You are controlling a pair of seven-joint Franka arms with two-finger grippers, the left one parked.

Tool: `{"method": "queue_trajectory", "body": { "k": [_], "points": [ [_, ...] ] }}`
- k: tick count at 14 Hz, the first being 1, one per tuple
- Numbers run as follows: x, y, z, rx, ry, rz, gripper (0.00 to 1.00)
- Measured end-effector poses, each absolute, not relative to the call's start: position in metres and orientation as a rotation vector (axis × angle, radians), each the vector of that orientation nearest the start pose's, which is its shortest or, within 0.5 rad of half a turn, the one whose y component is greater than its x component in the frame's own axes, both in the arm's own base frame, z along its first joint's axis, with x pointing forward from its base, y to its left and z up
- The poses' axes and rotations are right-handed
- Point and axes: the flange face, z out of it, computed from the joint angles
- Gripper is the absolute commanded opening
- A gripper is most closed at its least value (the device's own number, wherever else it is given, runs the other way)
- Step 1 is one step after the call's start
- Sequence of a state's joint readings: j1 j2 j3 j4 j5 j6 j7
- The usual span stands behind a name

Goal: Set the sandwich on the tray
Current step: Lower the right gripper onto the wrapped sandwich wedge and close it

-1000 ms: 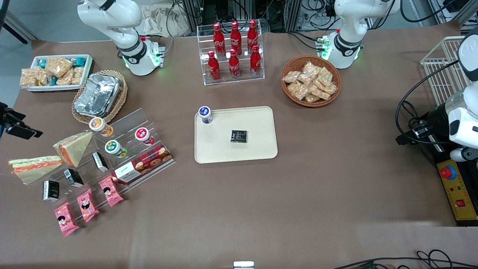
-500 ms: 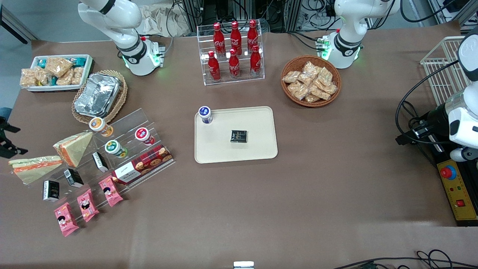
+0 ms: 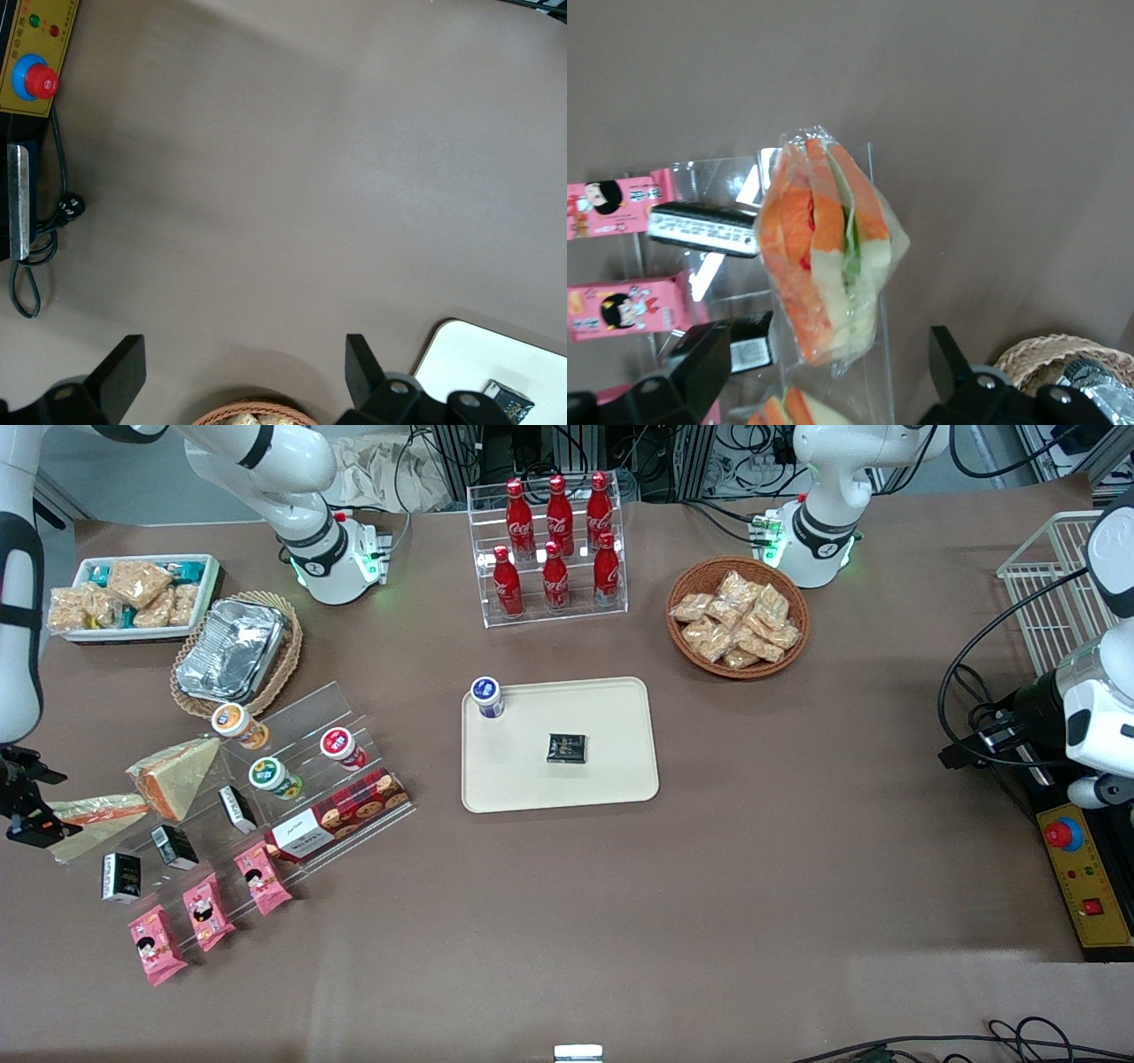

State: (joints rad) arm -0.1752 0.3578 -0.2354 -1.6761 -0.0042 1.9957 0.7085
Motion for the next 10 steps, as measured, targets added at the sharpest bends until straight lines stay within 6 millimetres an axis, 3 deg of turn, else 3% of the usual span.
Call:
{"method": "queue_trajectory", "body": {
  "k": [4,6,7,9,10],
  "points": [
    [0.604,-0.248,0.377,-2.793,1.694,0.07,0.96],
    [0.606,-0.25,0.367,-2.805,1.695,0.076,0.91],
    [0.607,-0.251,0.363,-2.808,1.695,0.071,0.8],
    [0.609,-0.252,0.359,-2.81,1.695,0.052,0.8],
    [0.61,-0.253,0.36,-2.816,1.693,0.037,0.74]
  ]
}}
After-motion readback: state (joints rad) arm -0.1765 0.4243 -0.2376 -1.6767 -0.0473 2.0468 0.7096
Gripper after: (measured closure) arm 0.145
